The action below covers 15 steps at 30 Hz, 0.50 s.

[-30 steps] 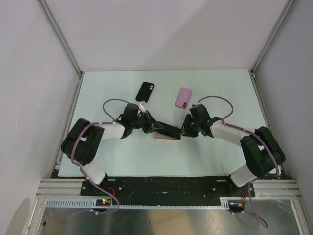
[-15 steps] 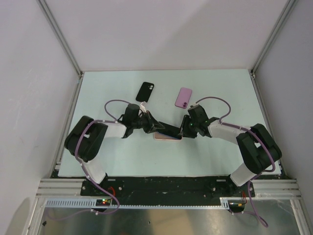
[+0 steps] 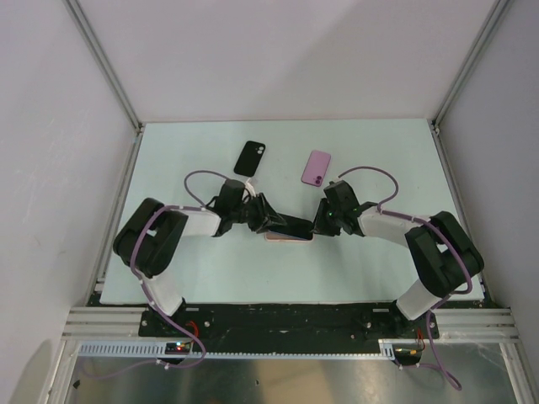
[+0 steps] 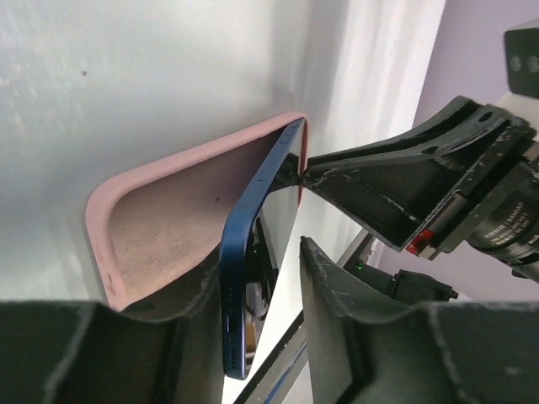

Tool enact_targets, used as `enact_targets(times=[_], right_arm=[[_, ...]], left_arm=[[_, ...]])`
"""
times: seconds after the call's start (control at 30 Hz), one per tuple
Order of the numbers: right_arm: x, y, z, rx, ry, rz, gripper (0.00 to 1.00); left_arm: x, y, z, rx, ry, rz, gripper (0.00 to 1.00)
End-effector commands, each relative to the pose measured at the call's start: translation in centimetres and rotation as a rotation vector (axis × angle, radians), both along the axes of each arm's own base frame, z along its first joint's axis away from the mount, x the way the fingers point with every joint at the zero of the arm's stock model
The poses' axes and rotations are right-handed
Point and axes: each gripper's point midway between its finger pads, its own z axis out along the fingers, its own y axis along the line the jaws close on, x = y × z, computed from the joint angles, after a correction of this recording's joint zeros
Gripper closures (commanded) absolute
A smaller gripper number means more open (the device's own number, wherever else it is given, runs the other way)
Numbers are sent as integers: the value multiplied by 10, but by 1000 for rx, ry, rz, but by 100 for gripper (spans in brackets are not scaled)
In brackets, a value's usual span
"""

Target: Put the phone into the phone case

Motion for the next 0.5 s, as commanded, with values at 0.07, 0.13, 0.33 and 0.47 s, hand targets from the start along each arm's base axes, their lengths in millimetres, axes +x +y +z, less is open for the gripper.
enact_targets(times=[0.07,0.13,0.33,0.47], right_arm=[[-5,-1,-12,-13,11,11,75],[-5,-1,-9,-10,7,13,76],[-4,-1,-6,-6,-1,14,77],[-4,0,-6,-2,-2,16,77]], left_arm=[[-1,-5,18,32,-71,-52,49],[-1,-2,21,45,-83,-52,42],[0,9,29,94,-117,-48,32],[-1,19,30,149,-133,-48,30]])
